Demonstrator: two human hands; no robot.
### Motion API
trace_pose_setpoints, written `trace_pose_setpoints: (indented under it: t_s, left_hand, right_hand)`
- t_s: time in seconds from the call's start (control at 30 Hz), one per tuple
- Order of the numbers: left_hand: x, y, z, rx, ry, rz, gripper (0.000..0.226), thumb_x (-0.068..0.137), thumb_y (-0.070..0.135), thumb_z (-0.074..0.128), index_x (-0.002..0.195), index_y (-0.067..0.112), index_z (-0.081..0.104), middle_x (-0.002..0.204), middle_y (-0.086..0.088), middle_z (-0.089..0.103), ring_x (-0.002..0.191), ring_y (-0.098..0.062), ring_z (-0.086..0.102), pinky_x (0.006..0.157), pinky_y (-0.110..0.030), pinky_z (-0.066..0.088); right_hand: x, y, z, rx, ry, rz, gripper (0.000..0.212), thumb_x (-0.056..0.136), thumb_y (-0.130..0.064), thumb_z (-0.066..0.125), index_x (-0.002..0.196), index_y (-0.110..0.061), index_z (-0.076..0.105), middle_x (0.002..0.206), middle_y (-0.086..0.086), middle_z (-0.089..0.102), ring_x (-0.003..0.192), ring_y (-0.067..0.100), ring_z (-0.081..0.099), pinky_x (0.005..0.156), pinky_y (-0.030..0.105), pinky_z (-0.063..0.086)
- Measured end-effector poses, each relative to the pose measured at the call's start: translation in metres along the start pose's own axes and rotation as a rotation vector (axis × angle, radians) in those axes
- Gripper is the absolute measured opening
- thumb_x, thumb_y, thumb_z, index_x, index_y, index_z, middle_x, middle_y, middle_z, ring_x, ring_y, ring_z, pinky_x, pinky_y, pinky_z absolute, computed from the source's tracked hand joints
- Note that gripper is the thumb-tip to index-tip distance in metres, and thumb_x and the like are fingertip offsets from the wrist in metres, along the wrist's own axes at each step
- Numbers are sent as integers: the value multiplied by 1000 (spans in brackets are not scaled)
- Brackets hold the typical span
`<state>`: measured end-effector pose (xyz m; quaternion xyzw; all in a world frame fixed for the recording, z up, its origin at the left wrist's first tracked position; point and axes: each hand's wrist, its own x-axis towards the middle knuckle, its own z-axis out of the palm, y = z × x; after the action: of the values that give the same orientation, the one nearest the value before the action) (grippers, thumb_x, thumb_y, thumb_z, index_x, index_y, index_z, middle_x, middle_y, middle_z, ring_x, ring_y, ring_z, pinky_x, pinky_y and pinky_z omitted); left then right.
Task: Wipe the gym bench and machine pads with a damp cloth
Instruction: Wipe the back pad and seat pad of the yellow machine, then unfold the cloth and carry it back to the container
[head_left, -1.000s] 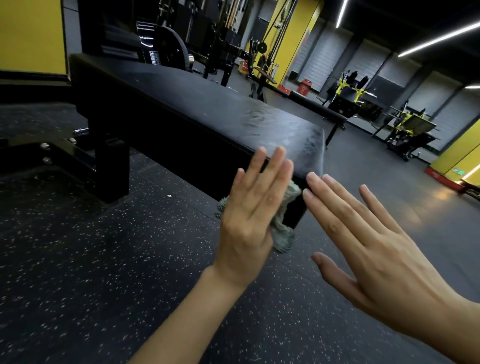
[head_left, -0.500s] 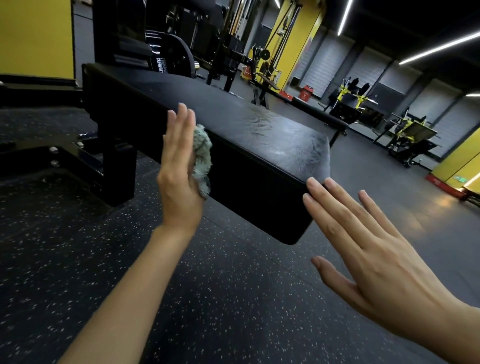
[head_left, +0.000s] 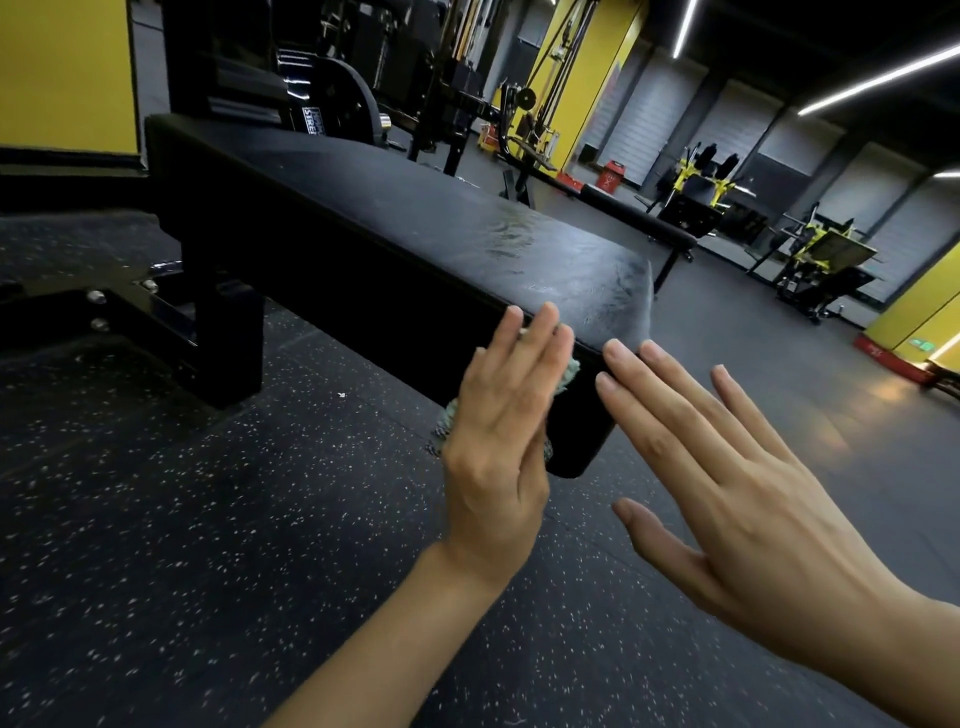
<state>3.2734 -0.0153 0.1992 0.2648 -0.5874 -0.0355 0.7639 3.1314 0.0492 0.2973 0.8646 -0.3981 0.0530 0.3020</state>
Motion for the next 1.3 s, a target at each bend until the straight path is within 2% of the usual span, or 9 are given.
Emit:
trace_pose_setpoints:
  t_s: [0.17, 0.33, 0.43, 0.53, 0.73, 0.87, 1.1, 1.2, 1.3]
  left_hand:
    - [-8, 18, 13, -18, -15, 27, 40, 101, 0, 43, 141, 0, 39, 149, -6, 45, 145, -26, 37, 117, -46, 33]
    - [-9, 29, 20, -57, -31, 25, 47, 95, -4, 46, 141, 0, 38, 150, -4, 43, 144, -26, 37, 116, -44, 34]
    - [-5, 38, 21, -117, -83, 62, 54, 87, -5, 46, 140, -2, 38, 152, -7, 43, 142, -28, 40, 112, -50, 39]
    - [4, 46, 20, -152, -92, 42, 49, 90, -8, 46, 138, -1, 42, 150, -4, 45, 139, -26, 46, 111, -42, 42]
    - [39, 63, 6, -223, -188, -102, 42, 95, 5, 49, 136, 8, 55, 147, 5, 52, 136, -12, 49, 108, -22, 41]
    - [70, 68, 3, -203, -242, -170, 40, 98, 14, 55, 137, 21, 55, 143, 16, 55, 133, -6, 50, 105, -18, 42]
    - [108, 72, 22, -71, -357, -197, 41, 93, 21, 57, 128, 42, 61, 129, 20, 63, 121, -3, 59, 93, -12, 46]
    - [120, 69, 39, -75, -437, -178, 35, 93, 30, 60, 125, 43, 62, 126, 18, 65, 117, -3, 61, 90, -10, 46]
    - [137, 70, 55, -81, -522, -197, 38, 88, 38, 55, 126, 44, 61, 126, 16, 65, 116, -5, 63, 89, -12, 47]
  right_hand:
    - [0, -1, 2, 207, 59, 51, 67, 94, -31, 47, 154, -11, 25, 163, 0, 19, 151, 17, 18, 118, 43, 21]
    - [-5, -7, 6, 471, 184, 127, 62, 94, -25, 50, 150, -8, 31, 161, -1, 25, 147, 15, 28, 113, 39, 33]
    - [-7, -11, 9, 573, 312, 153, 58, 92, -19, 53, 146, -6, 36, 157, 1, 33, 144, 13, 34, 114, 25, 33]
    - [-8, -13, 10, 660, 412, 193, 55, 91, -20, 54, 143, -9, 40, 152, -1, 40, 141, 9, 39, 110, 16, 33]
    - [9, -15, 12, 971, 628, 276, 46, 93, -19, 54, 138, -17, 48, 145, -4, 49, 130, 22, 53, 97, 39, 52]
    - [29, -8, 8, 1056, 767, 294, 42, 93, -16, 54, 136, -16, 52, 140, -2, 53, 124, 26, 58, 93, 36, 54]
    - [48, 26, 2, 1110, 873, 379, 35, 89, -14, 59, 124, -19, 60, 124, -3, 60, 115, 24, 62, 88, 28, 54]
    - [50, 45, 2, 1130, 923, 439, 39, 84, -3, 64, 116, -25, 63, 116, -4, 63, 106, 19, 66, 83, 22, 54]
    - [51, 65, 1, 1119, 950, 509, 41, 81, -2, 64, 110, -30, 63, 111, -6, 64, 99, 14, 68, 78, 18, 53]
